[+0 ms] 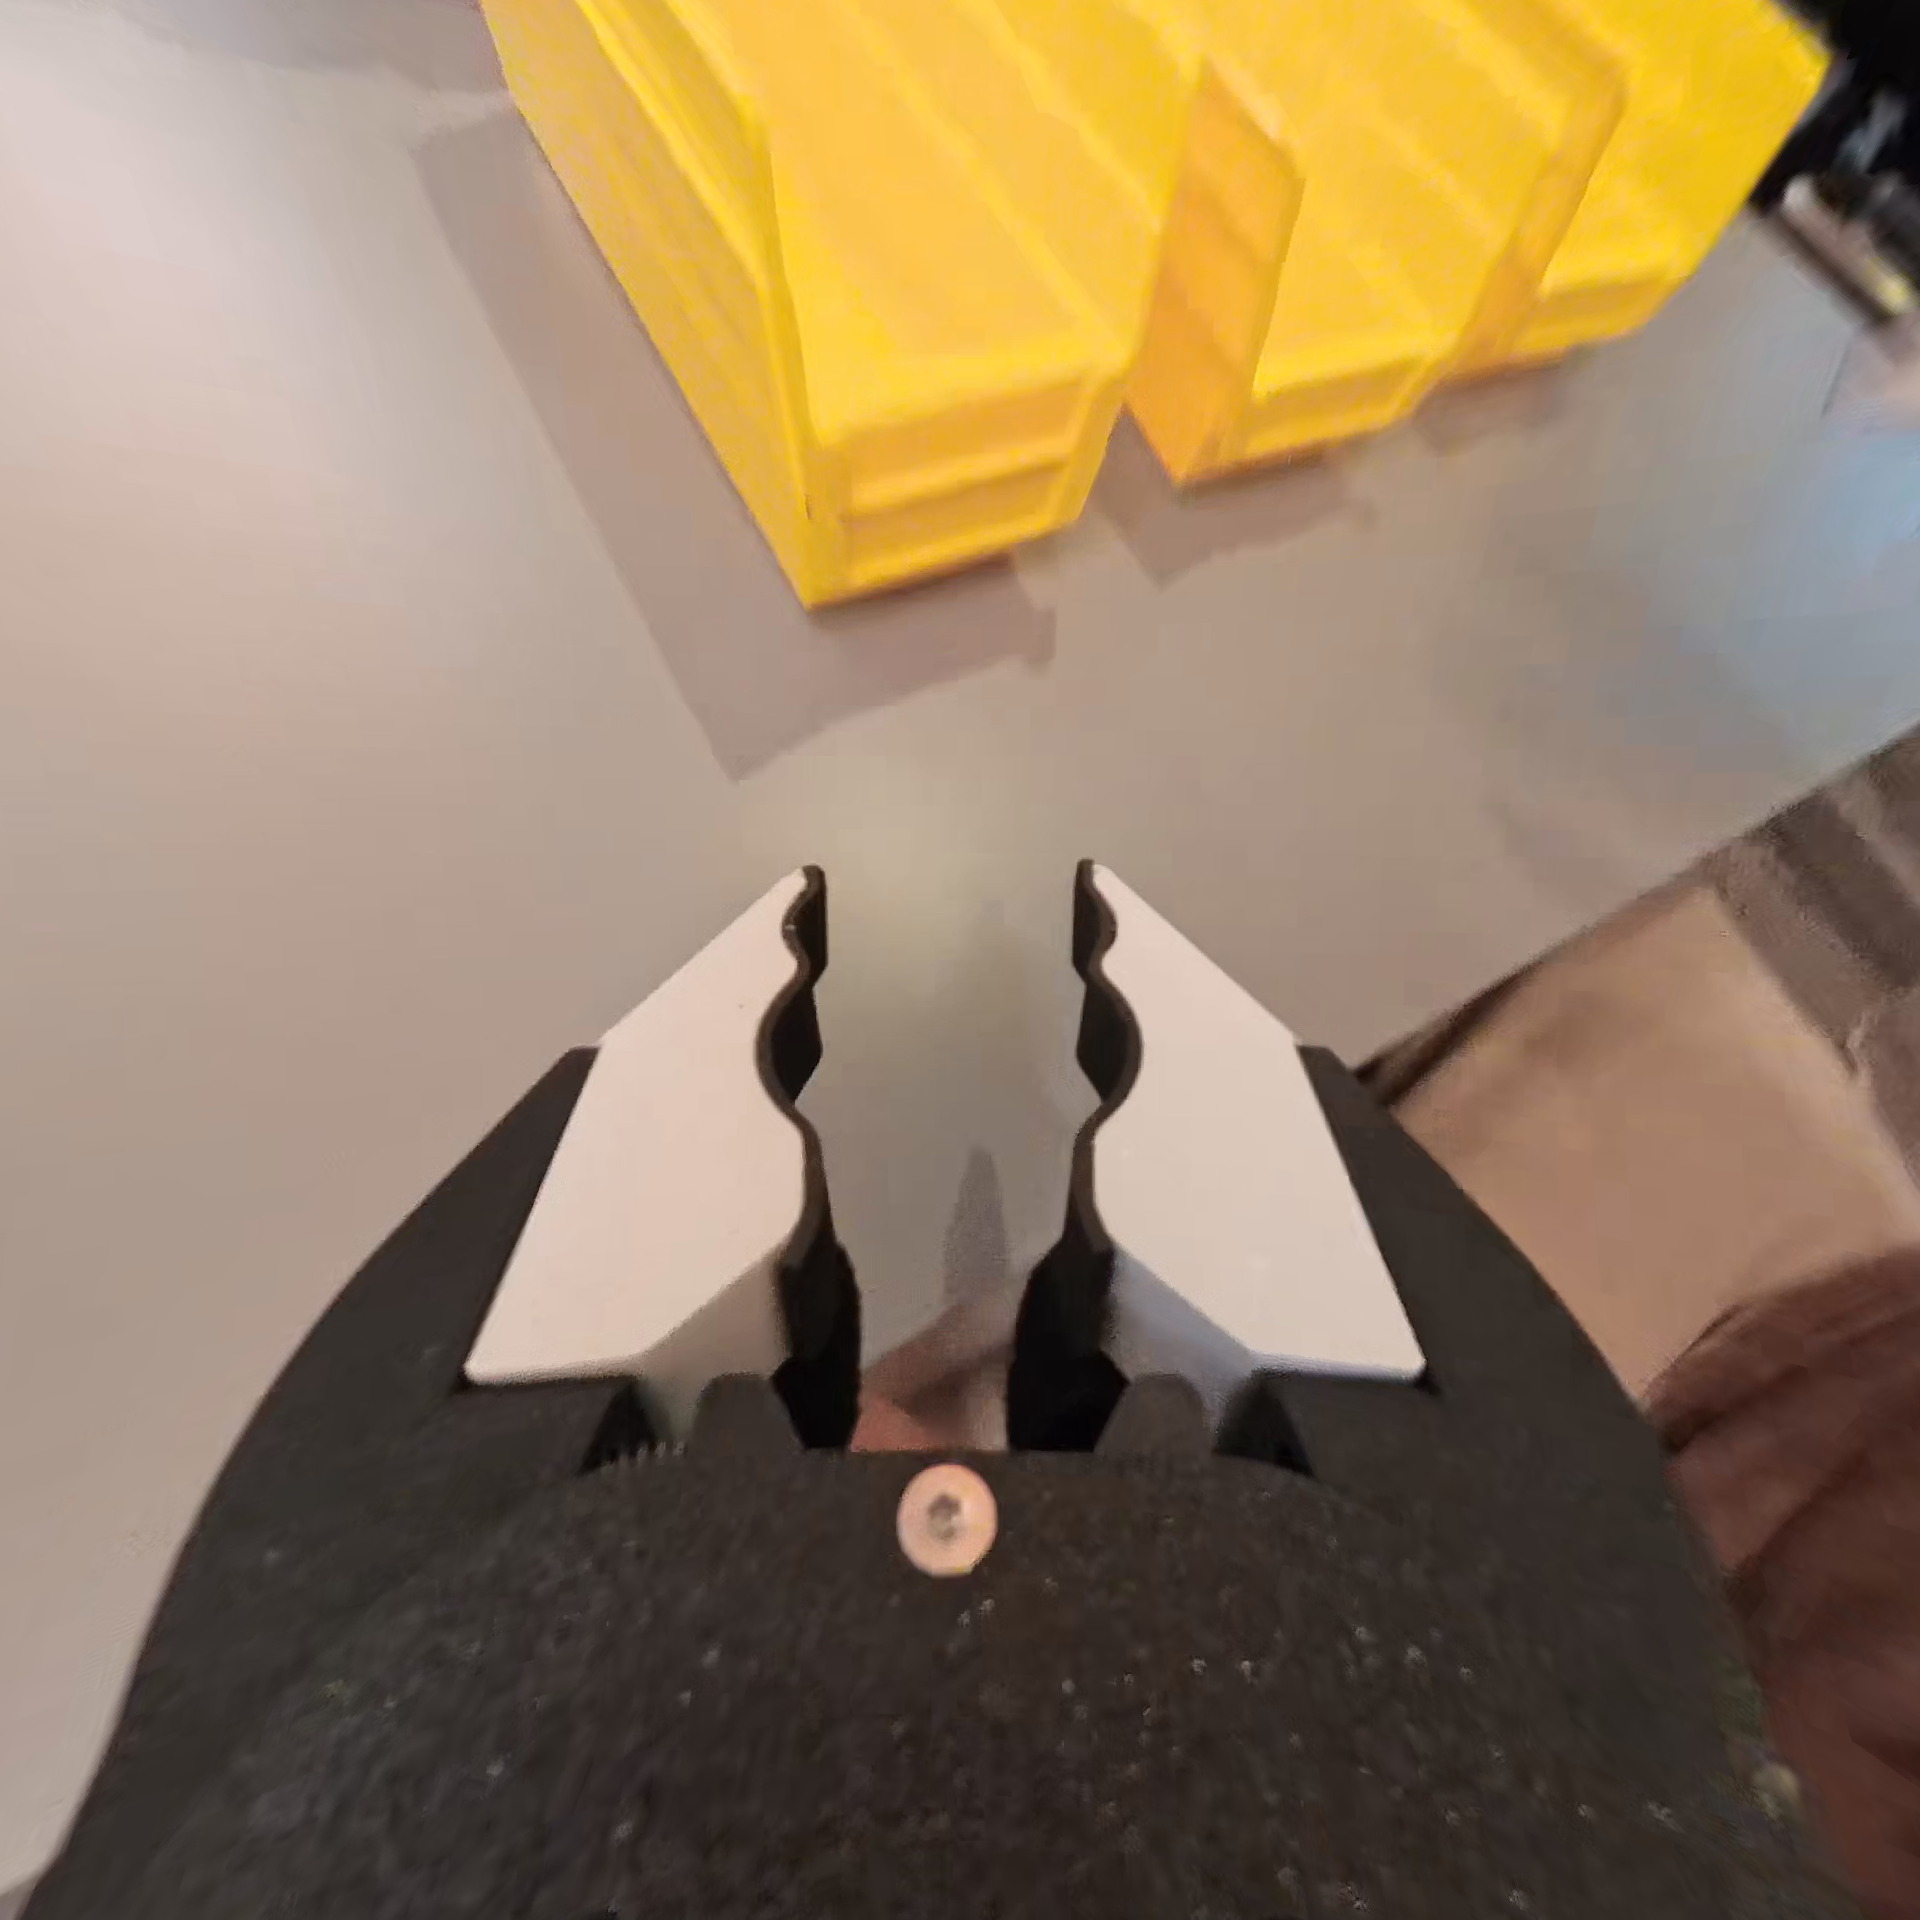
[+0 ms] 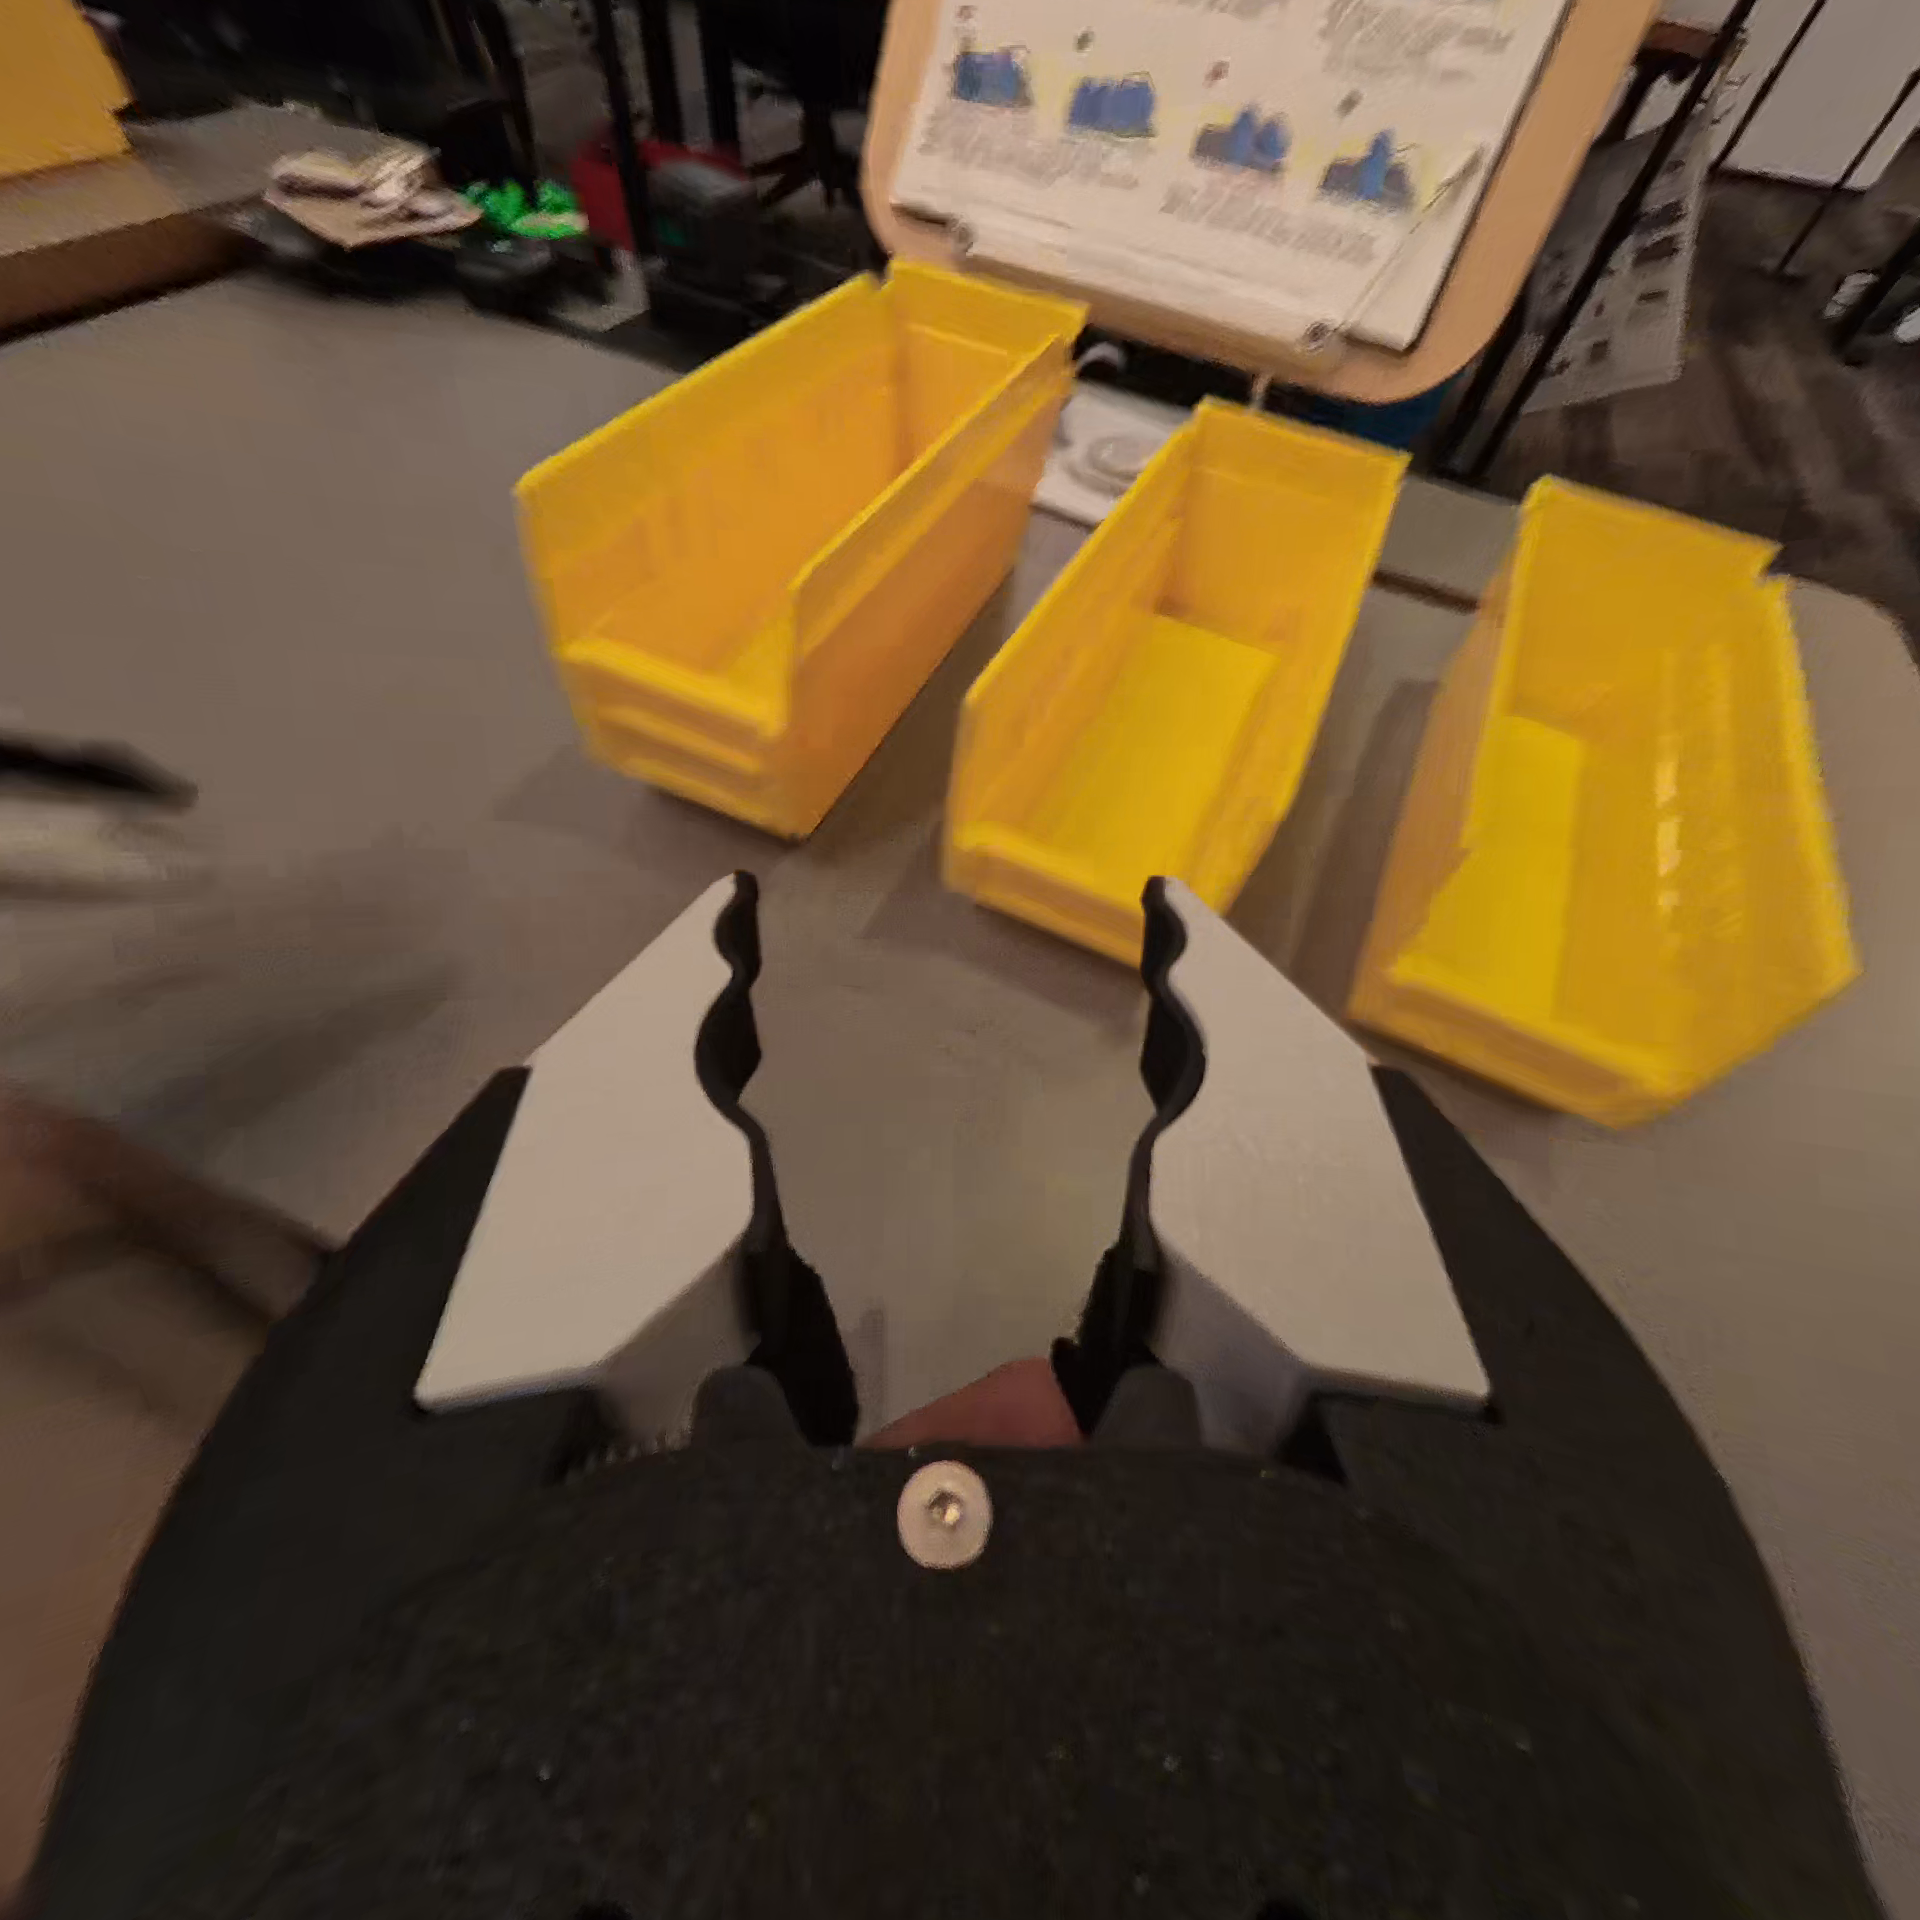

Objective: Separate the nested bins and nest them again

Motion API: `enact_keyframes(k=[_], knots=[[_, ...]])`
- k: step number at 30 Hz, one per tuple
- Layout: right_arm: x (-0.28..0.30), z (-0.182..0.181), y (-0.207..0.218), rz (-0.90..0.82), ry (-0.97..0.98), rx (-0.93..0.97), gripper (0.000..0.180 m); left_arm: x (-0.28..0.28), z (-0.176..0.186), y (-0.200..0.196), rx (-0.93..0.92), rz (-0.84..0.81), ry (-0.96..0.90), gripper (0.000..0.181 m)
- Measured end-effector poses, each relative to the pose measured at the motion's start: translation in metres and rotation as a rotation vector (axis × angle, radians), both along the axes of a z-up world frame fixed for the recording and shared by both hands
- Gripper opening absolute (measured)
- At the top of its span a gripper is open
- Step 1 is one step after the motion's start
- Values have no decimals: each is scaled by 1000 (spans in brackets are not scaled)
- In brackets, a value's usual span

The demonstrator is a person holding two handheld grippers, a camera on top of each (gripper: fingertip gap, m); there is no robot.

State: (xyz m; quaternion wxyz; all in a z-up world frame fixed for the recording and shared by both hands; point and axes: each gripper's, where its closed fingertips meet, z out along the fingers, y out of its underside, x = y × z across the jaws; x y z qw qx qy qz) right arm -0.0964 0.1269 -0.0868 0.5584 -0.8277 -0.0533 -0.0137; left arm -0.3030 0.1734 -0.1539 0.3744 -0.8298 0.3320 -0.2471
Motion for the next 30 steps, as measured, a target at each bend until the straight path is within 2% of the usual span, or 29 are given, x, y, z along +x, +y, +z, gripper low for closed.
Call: enact_keyframes(k=[4, 6, 9, 12, 15, 17, 20, 23, 25, 30], knots=[[-33, -29, -26, 53, 52, -21, 75, 42, 55, 50, 165, 59, 5, 64], [-45, -37, -32, 106, 75, -63, 76, 67, 72, 84, 163, 104, 41, 80], [-44, -43, -35, 113, 78, -58, 76, 103, 80, 136, 94, 149, 149, 103], [-31, -49, -35, 97, 133, -66, 76, 127, 72, 183, 0, 208, 328, 117], [-12, -39, -32, 70, 203, -25, 76, 151, 66, 210, -104, 256, 399, 118], [-3, -35, -32, 63, 233, -9, 76, 162, 54, 217, -191, 297, 440, 123], [4, -34, -33, 63, 250, -8, 76, 158, 31, 223, -222, 351, 582, 124], [4, -33, -34, 75, 254, -11, 76, 148, 16, 225, -268, 396, 641, 120], [1, -32, -35, 91, 265, -13, 75, 147, 18, 228, -267, 398, 651, 112], [-6, -33, -32, 122, 298, -26, 75, 147, 20, 227, -288, 416, 662, 104]])
